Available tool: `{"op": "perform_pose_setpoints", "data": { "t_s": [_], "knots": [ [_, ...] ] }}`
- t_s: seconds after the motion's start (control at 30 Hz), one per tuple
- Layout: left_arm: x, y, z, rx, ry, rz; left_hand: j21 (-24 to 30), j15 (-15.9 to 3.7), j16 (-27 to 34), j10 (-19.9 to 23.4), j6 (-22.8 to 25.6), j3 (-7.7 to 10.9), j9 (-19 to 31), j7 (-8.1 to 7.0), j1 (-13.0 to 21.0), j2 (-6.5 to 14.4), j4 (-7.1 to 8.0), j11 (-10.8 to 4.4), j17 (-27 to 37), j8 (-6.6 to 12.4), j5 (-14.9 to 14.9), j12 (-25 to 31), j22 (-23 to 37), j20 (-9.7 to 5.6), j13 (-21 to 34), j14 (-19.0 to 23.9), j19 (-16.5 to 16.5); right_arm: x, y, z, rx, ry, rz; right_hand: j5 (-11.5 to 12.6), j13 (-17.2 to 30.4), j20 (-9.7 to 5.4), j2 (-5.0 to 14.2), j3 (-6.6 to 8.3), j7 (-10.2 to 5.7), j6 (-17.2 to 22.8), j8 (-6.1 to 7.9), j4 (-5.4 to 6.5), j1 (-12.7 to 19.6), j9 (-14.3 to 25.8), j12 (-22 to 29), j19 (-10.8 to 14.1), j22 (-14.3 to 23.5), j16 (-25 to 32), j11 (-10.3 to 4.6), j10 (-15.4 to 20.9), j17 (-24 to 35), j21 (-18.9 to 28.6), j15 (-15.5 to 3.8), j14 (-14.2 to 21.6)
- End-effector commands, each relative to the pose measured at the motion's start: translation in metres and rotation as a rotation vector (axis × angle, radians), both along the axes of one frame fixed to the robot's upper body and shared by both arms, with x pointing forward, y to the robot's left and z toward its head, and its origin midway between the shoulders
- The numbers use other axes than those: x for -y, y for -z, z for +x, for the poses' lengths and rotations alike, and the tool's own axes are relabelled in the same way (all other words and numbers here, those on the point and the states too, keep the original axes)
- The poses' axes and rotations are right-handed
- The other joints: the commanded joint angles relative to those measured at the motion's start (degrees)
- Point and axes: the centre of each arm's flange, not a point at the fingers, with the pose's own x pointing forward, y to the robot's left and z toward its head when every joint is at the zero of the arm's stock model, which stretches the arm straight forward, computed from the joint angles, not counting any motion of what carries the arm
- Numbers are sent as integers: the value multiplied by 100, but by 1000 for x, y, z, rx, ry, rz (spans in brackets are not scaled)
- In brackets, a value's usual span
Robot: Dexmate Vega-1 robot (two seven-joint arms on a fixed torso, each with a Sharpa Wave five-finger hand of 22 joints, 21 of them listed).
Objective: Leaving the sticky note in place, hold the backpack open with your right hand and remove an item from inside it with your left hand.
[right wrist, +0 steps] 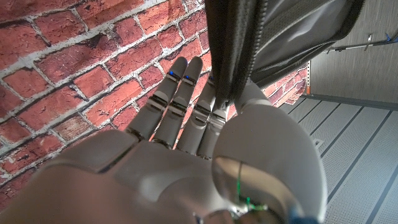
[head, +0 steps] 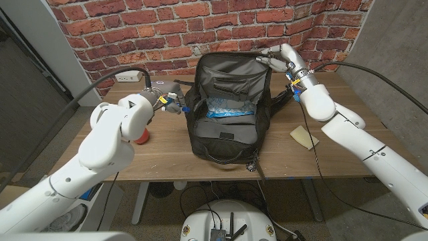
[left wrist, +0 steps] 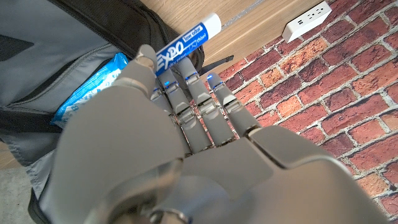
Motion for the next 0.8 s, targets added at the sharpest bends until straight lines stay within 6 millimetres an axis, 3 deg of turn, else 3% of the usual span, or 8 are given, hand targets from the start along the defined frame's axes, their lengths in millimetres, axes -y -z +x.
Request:
{"op": "perform_pose_setpoints", "data": {
  "t_s": [0.03,0.3,0.8],
  "knots": [
    [-23,-7,16,31,10,-69,26,-421,-12,36,30,79,27,4,69,149,39,-27,23,34,41,21,25,-833,15,-9,65,-4,2,-1,-27,6,35,26,26,-465,54,-1,-35,81,10,39,7,20,-17,-32,9,-20,5,-19,11,46,-670,49],
    [-41,-10,28,35,46,-165,30,-420,-16,29,30,83,28,16,64,153,41,-27,21,35,42,22,25,-831,16,-24,77,-4,5,-3,-48,19,74,26,31,-463,60,-1,-29,83,10,41,7,20,-19,-29,9,-20,0,-26,19,50,-670,54],
    [-57,-10,45,61,98,-316,34,-421,-11,28,19,84,17,19,54,157,42,-23,23,24,42,24,26,-830,17,-26,96,1,11,-9,-56,13,84,27,30,-453,55,-2,-33,87,10,32,12,21,-19,-21,9,-23,-1,-18,32,60,-674,58]
  ]
}}
